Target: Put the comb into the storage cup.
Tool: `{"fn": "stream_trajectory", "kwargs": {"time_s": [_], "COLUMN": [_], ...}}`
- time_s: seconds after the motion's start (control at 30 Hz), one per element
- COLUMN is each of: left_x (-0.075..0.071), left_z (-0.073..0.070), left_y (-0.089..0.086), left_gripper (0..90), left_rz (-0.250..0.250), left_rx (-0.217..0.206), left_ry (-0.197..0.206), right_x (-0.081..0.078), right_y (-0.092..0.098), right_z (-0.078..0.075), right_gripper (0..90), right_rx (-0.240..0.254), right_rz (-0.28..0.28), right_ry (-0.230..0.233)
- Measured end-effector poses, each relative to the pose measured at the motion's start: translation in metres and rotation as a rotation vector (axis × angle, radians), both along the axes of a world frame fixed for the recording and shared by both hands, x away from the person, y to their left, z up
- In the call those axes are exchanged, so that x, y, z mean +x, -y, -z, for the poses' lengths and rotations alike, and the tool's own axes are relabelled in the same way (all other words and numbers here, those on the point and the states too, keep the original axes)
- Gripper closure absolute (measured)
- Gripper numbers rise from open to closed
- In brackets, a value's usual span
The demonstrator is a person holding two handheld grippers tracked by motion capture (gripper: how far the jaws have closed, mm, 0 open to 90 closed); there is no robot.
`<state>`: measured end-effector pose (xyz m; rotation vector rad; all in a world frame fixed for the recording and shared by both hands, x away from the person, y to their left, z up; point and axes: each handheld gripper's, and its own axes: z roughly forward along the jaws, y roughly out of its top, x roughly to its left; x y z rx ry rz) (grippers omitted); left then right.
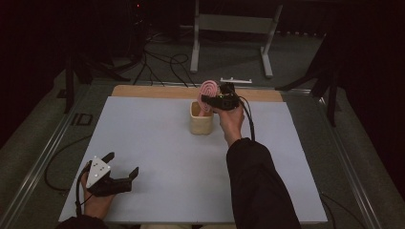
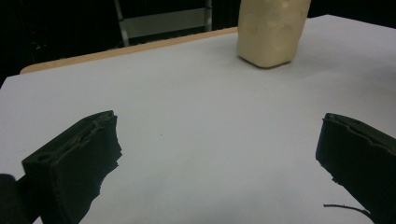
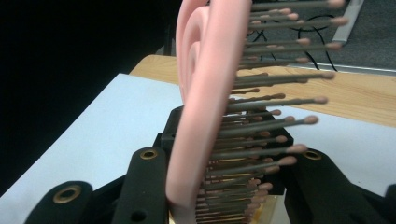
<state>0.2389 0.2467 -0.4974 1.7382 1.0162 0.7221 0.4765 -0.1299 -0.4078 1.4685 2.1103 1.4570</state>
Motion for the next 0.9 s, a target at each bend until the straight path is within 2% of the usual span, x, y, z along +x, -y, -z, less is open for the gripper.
{"fn": "stream_trajectory", "kwargs": {"time_s": [0.27, 0.47, 0.6, 0.67, 0.9], "left_x": [-0.0003, -0.0002, -0.0001, -0.0002, -0.0002], "left_z": [-0.0003, -0.0002, -0.0002, -0.0002, -0.0001], "left_y": [0.0001, 0.0001, -0.0001, -0.0001, 0.0003], "left_gripper": [0.1, 0.1, 0.1, 0.1, 0.1], "left_rz": [-0.001, -0.001, -0.001, -0.001, -0.002], "left_rx": [0.002, 0.001, 0.0, 0.0, 0.002], "left_ry": [0.0, 0.0, 0.001, 0.001, 0.0], "right_x": [-0.0006, 0.0006, 0.0011, 0.001, 0.0002], "right_y": [-0.0013, 0.0024, 0.0045, 0.0051, 0.0075], "right_z": [0.0001, 0.0018, 0.0023, 0.0023, 0.0045], "right_gripper": [61.8, 60.1, 49.9, 48.5, 34.9], "right_rx": [0.003, 0.021, 0.02, 0.019, -0.027], "right_rz": [-0.003, 0.02, 0.039, 0.046, 0.033], "right_ry": [0.003, -0.001, 0.0, 0.003, -0.009]}}
